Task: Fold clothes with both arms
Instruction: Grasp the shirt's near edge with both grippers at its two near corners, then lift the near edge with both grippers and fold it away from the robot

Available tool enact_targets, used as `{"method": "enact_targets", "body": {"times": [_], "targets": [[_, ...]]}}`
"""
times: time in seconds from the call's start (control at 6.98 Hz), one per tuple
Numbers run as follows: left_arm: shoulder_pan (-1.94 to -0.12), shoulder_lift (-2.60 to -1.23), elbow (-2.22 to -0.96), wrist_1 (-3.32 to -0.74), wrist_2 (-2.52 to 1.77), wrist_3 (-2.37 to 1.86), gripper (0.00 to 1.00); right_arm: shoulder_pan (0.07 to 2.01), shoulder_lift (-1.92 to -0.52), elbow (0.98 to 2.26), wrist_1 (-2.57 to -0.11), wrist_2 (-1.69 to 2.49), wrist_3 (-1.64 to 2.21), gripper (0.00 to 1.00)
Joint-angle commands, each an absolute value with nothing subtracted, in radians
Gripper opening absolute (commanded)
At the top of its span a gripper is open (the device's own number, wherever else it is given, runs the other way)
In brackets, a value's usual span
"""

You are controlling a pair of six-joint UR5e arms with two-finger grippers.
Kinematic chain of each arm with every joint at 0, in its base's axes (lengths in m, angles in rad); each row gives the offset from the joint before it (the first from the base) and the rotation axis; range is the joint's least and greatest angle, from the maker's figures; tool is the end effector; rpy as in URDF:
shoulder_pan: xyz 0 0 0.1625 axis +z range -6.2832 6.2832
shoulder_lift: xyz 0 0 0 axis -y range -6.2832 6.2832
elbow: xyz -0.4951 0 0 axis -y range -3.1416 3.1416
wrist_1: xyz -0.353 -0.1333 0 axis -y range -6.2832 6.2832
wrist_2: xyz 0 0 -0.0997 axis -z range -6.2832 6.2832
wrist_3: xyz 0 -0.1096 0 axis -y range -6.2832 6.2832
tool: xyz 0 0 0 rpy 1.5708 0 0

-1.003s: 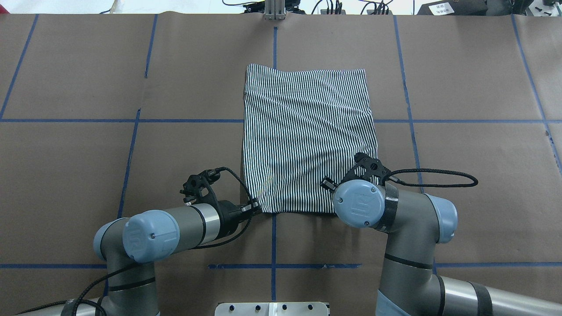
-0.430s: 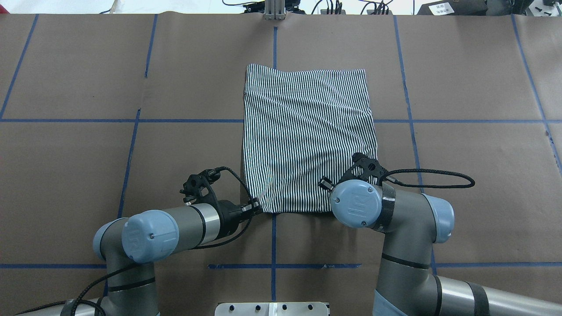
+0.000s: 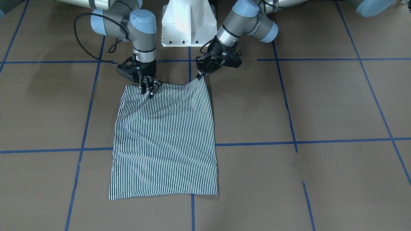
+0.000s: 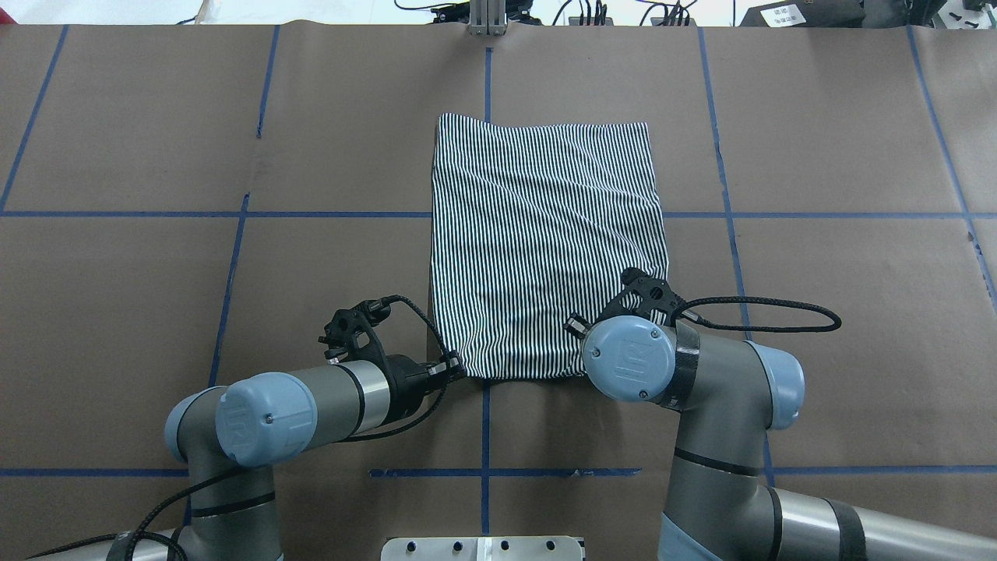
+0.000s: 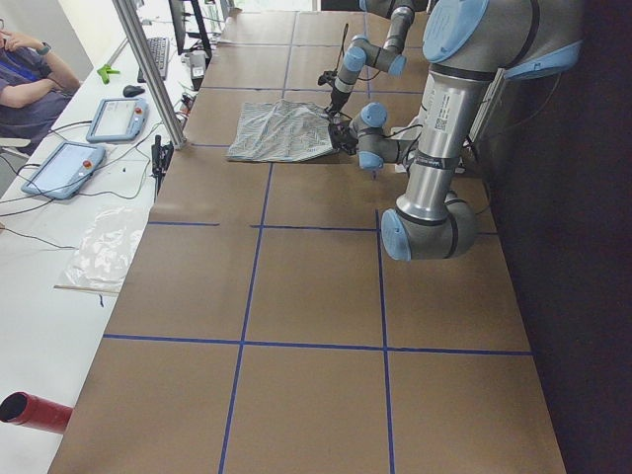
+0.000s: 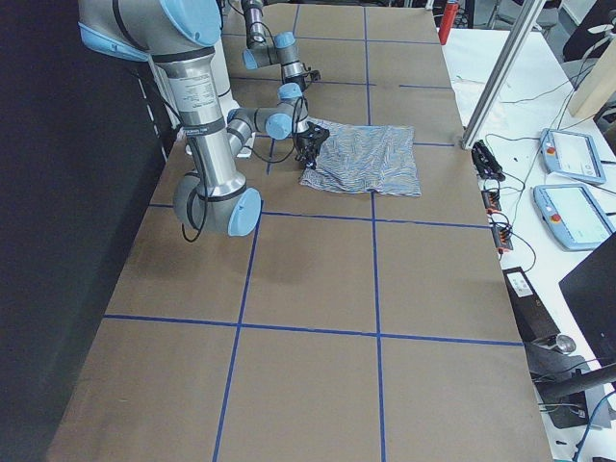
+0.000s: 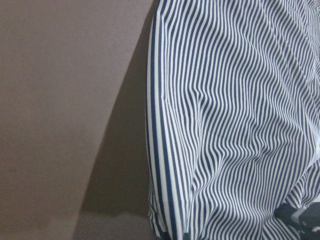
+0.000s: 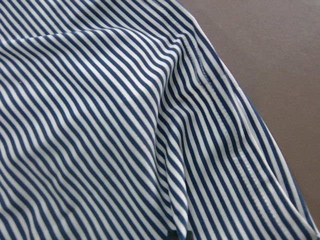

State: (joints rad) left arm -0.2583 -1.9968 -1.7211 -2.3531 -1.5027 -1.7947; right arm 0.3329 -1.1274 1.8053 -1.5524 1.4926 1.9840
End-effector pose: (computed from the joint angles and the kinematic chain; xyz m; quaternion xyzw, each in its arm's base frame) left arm 0.5717 -0.2966 0.3466 0.0373 0.6273 -0.2064 0.7500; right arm -0.5528 -0.3412 0.4082 0.0230 -0.3421 0.3548 0.8698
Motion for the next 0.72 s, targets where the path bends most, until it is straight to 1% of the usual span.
{"method": "enact_targets", "body": {"times": [0.0, 0.14, 0.29, 0.57], "targets": [[-0.259, -1.996, -1.736, -2.35, -1.503, -1.793, 0.0, 0.34, -1.124, 1.818, -1.552, 1.493, 1.988, 0.0], [-0.262, -1.984, -1.787, -2.335, -1.508, -1.79, 0.0, 0.345, -1.126, 1.863, -1.554, 1.494, 1.987, 0.0], [-0.273, -1.979, -1.883, -2.238, -1.567, -1.786, 0.0, 0.347, -1.126, 1.949, -1.598, 1.5, 1.987, 0.0], [-0.275, -1.96, -2.166, -1.936, -1.61, -1.786, 0.0, 0.336, -1.129, 2.176, -1.76, 1.505, 2.0, 0.0]]}}
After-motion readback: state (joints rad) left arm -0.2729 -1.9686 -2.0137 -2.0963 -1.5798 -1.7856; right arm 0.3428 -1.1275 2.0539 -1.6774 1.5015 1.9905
